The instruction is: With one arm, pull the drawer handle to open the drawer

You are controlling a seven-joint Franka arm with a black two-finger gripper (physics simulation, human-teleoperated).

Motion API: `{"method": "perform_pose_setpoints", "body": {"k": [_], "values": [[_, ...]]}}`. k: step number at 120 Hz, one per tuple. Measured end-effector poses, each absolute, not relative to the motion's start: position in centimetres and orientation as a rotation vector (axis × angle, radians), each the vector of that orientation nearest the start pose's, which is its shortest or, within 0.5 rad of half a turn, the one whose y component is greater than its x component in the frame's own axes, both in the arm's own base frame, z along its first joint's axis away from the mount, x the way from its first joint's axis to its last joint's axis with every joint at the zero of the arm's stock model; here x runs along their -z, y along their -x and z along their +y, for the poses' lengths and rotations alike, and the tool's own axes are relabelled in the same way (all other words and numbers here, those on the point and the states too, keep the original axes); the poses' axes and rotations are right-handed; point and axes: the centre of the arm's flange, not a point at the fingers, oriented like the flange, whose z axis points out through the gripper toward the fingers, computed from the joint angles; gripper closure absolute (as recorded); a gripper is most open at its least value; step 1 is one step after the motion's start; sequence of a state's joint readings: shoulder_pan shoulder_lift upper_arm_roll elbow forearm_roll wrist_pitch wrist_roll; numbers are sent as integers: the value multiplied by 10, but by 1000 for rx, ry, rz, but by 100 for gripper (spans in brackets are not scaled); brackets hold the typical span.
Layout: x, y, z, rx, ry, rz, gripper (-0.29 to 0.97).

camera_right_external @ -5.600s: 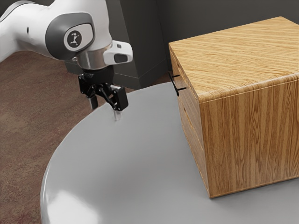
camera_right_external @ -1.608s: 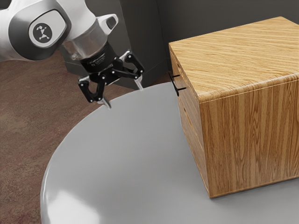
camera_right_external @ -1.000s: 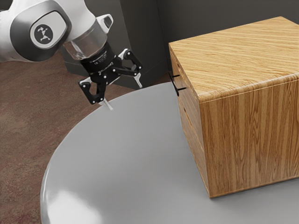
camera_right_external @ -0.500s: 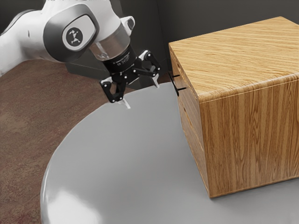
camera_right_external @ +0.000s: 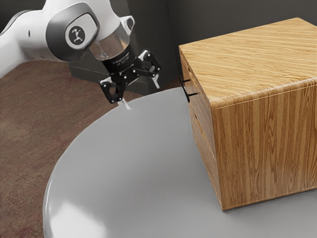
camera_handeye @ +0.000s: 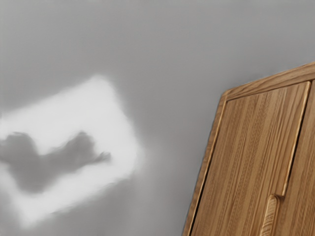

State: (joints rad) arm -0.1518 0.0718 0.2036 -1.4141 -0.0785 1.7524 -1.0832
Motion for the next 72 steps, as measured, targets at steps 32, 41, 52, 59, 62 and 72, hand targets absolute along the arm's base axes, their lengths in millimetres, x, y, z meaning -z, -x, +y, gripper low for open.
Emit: {"method": "perform_pose_setpoints", "body": {"k": [32, 41, 52, 59, 62, 72], "values": [[-683, -590, -11, 344, 2873, -1661, 0], [-684, -590, -12, 350, 2879, -1647, 0], [-685, -591, -7, 360, 2879, -1647, 0], [-686, -591, -6, 366, 2882, -1643, 0], [-686, -592, -6, 369, 2886, -1639, 0], [-686, -594, -13, 382, 2904, -1617, 0]]}}
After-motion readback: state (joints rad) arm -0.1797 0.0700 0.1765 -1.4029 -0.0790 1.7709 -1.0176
